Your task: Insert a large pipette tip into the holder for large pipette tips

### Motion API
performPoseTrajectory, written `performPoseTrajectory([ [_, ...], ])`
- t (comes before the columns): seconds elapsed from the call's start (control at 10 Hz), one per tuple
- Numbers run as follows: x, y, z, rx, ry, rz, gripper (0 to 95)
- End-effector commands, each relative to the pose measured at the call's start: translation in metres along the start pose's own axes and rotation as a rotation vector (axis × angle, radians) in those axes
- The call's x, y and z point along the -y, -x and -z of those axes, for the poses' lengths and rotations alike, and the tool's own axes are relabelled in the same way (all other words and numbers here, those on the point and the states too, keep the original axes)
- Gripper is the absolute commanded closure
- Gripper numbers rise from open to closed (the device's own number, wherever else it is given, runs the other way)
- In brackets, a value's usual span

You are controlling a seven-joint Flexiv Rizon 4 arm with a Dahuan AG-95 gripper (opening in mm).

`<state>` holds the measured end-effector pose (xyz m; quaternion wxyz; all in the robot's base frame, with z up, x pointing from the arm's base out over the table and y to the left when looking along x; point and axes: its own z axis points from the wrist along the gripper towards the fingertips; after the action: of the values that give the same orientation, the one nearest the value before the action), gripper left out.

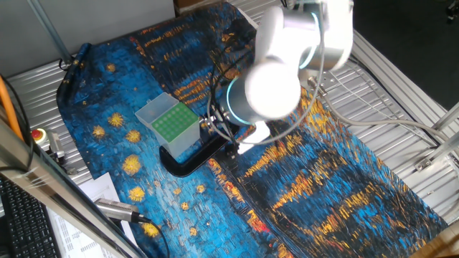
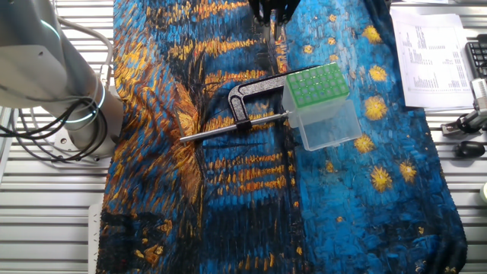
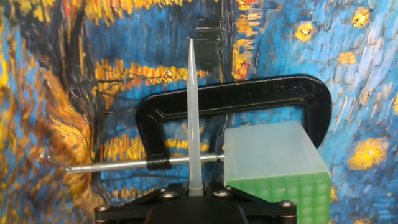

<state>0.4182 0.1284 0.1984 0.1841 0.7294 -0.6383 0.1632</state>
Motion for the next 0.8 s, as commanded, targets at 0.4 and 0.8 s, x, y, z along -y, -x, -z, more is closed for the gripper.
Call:
performPoseTrajectory([
  [0.4,0.002,0.000,0.002,-0.002,-0.044,-0.085,95.0],
  [0.8,0.028,-0.041,0.030,-0.045,-0.034,0.014,95.0],
])
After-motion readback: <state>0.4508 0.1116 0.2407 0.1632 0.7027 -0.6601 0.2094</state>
